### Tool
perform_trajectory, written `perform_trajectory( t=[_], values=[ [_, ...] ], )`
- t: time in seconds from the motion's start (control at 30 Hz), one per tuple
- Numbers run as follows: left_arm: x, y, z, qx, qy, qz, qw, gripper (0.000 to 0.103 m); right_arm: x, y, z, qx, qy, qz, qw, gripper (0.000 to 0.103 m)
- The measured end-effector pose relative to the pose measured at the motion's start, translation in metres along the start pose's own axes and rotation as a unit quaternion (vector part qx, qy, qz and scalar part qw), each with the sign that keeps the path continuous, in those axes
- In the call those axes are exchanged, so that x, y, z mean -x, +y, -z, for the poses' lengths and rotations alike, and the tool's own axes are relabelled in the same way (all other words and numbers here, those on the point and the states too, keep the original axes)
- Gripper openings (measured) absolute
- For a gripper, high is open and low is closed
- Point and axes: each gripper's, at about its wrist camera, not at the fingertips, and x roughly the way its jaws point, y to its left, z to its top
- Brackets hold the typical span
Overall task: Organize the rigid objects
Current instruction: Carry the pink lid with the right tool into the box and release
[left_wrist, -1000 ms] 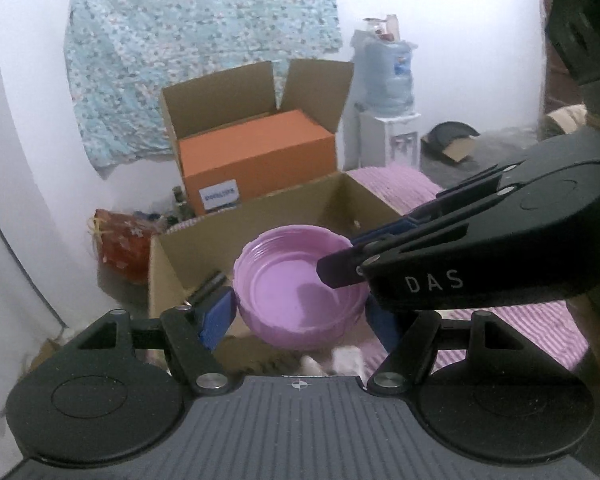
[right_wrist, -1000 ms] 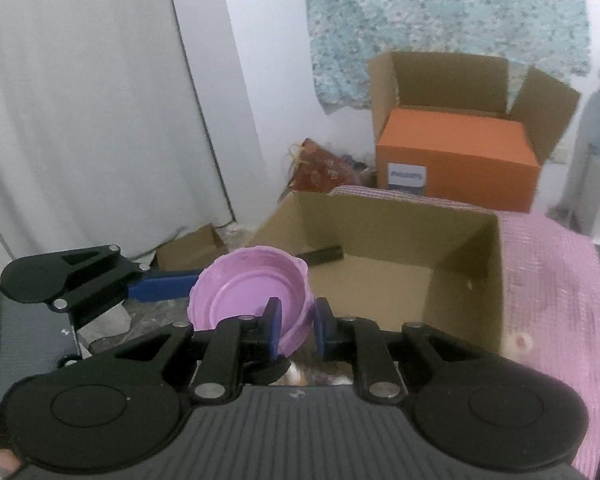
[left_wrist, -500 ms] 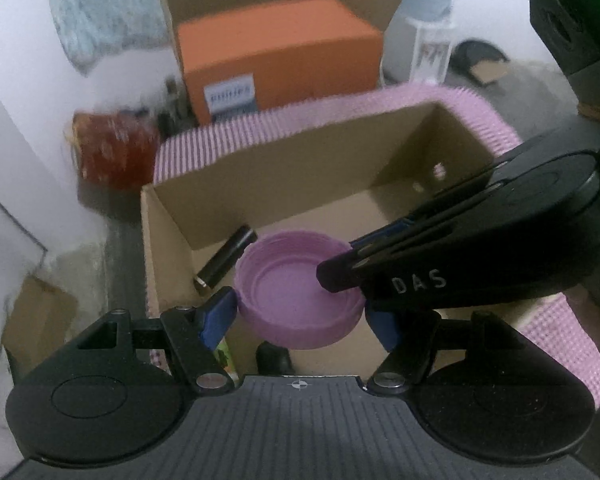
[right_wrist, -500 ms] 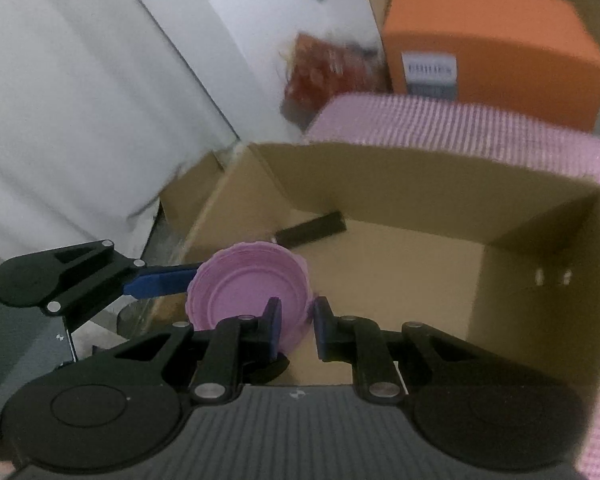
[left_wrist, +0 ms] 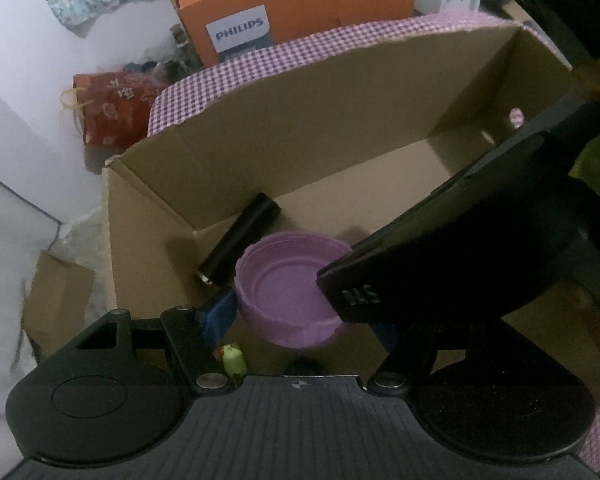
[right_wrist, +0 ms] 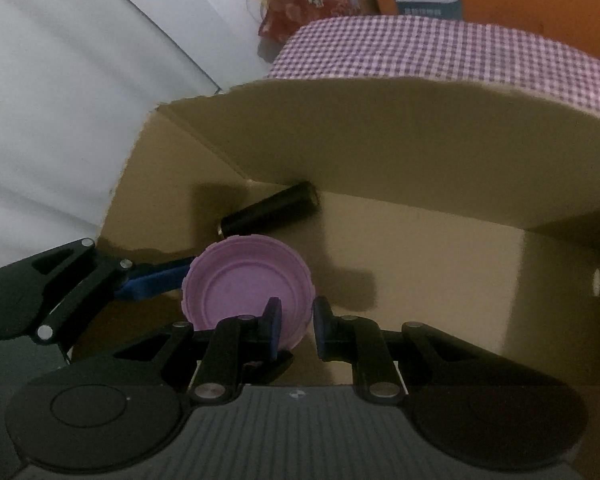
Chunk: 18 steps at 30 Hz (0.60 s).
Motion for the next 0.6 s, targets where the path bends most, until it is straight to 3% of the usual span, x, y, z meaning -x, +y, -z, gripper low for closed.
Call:
perform_trajectory(
  t=[0.33, 0.6],
  values=[
    [-0.004, -0.003, -0.005, -0.008, 0.004, -0.016, 0.9998, 0.074, -0.015, -0.005, -0.004, -0.019, 0.004, -0.019, 1.0, 0.021],
    [0.017, -0.003, 0.001, 0.001, -0.023, -0.016, 0.9996, 0.074, 0.03, -0.01, 0.007, -0.037, -0.045, -0.048, 0.997, 0.021]
  ],
)
